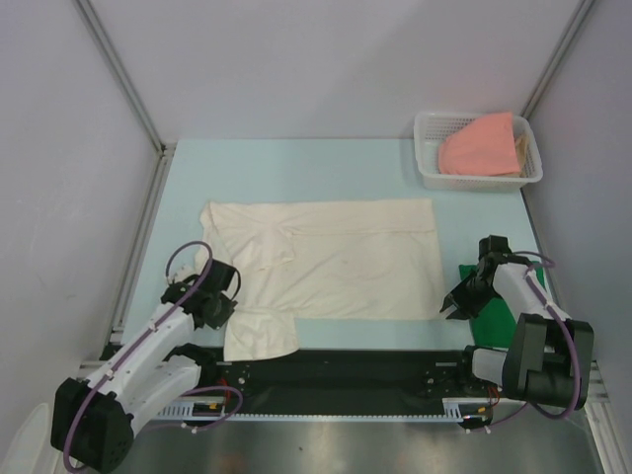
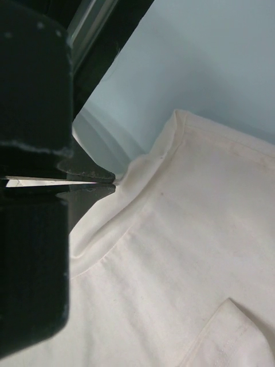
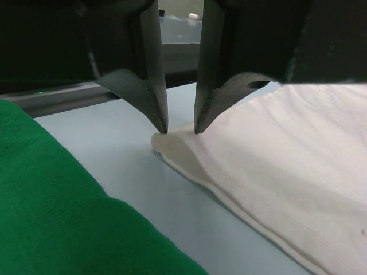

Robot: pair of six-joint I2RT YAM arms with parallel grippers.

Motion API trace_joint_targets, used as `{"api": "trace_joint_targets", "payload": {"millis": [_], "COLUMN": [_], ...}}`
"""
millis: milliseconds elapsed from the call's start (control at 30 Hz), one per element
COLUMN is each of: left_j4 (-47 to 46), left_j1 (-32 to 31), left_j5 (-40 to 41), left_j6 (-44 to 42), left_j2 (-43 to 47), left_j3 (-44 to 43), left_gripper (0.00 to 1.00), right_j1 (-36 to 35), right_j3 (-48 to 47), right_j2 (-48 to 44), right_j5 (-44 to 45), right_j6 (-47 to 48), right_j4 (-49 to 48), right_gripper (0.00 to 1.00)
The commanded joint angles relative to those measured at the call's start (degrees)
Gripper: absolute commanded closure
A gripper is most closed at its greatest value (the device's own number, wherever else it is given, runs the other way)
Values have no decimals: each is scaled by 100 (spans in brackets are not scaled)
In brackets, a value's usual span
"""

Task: Fold and stack the t-shirts
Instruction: Fold the tshirt

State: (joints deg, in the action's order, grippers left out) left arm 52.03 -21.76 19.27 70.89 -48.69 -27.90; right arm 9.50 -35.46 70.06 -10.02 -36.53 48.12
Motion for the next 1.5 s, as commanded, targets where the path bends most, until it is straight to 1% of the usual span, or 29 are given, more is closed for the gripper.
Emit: {"api": "trace_joint_targets", "payload": {"millis": [0,267,400,533,633,800,1167,1200,1233,1433,1467], "left_j4": [-228,-404,-378,-369,-413,-378,-325,-325,-316,-272,-272], "left_j1": [-39,-39,-39,-39,-39,-39,-39,-39,-39,-39,-39], "left_j5": [42,-2,33,16,16,60,95,95,103,130,130], "left_j6": [-172,-304,-365,-410,-453,-480,-489,-515,-515,-524,-515], "left_j2": [-62,-264,-229,-299,-334,-264,8,17,26,70,70], "left_j3": [-260,-330,-356,-409,-418,-400,-330,-339,-339,-365,-374], "left_gripper": [100,99,100,100,100,100,100,100,100,100,100], "right_j1": [26,-35,-141,-264,-361,-334,-308,-308,-308,-282,-282], "right_j3": [30,57,127,443,479,321,373,382,374,400,400], "right_j2": [-1,288,298,324,315,420,289,289,306,289,289], "right_j5": [167,272,273,273,457,510,580,563,537,440,431], "right_j6": [-143,-284,-433,-635,-662,-627,-653,-653,-645,-592,-574], "right_j4": [23,-180,-250,-495,-601,-576,-505,-514,-531,-628,-628], "right_gripper": [68,62,57,56,56,59,70,75,77,82,83]}}
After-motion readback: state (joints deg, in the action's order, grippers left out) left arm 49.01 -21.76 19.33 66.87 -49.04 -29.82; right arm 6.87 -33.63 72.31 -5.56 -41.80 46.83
